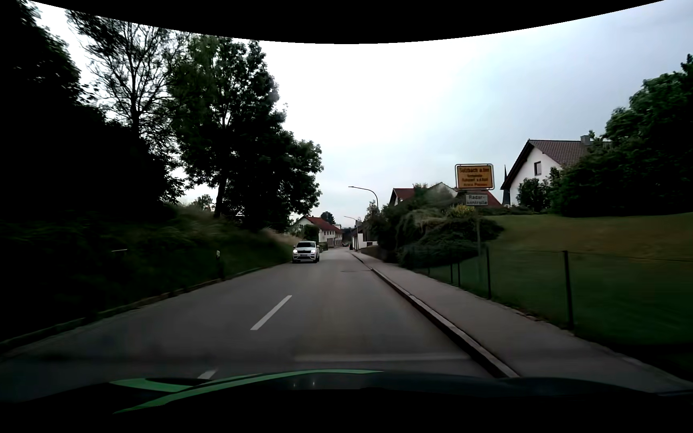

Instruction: Follow the waypoints while adhering to traffic rules and regulations

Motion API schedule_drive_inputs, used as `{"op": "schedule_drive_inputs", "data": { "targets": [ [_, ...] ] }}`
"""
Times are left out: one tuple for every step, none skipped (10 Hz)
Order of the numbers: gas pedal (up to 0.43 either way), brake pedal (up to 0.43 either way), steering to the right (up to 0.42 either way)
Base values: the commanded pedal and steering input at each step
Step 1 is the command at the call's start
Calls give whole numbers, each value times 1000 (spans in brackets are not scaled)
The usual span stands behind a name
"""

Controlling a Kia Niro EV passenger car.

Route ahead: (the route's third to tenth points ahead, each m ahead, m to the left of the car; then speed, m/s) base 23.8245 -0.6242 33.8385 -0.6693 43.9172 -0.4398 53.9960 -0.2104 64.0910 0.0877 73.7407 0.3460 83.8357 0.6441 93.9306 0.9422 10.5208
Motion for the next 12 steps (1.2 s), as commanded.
{"op": "schedule_drive_inputs", "data": {
  "targets": [
    [0, 0, -8],
    [0, 0, -8],
    [0, 0, -8],
    [0, 0, -8],
    [8, 0, -8],
    [20, 0, -8],
    [20, 0, -7],
    [28, 0, -7],
    [28, 0, -6],
    [28, 0, -6],
    [39, 0, -6],
    [39, 0, -5]
  ]
}}
